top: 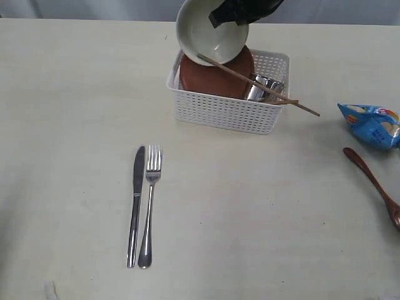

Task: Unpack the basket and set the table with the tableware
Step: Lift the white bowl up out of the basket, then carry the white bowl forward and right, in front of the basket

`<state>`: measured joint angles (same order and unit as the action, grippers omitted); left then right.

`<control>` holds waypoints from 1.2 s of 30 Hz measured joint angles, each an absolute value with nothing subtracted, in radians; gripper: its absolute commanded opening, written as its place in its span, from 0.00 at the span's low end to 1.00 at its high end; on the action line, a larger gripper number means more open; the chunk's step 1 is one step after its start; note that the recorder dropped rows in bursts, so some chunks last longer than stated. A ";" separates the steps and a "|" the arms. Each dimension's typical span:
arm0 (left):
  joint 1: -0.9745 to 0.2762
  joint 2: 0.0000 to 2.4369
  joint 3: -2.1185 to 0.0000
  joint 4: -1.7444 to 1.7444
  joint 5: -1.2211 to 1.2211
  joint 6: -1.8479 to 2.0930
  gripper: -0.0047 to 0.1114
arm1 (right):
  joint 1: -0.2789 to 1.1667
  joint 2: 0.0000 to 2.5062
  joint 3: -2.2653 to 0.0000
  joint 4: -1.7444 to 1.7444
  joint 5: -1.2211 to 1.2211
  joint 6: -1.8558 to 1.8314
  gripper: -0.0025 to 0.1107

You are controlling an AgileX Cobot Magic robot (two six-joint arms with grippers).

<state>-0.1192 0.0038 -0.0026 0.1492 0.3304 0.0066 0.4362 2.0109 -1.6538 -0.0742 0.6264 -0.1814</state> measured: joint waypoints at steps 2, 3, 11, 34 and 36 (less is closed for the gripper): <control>-0.119 0.004 -0.003 0.149 0.330 0.007 0.04 | 0.451 2.011 -1.654 -0.094 0.602 -0.181 0.02; -0.119 0.004 -0.003 0.149 0.330 0.007 0.04 | 0.461 2.011 -1.654 -0.106 0.586 -0.181 0.02; -0.119 0.004 -0.003 0.149 0.330 0.007 0.04 | 0.519 2.011 -1.654 -0.295 0.524 -0.128 0.02; -0.119 0.004 -0.003 0.149 0.330 0.007 0.04 | 0.481 1.874 -1.789 -0.131 1.192 -0.028 0.02; -0.119 0.004 -0.003 0.149 0.330 0.007 0.04 | 0.456 1.851 -1.789 -0.038 1.212 -0.043 0.02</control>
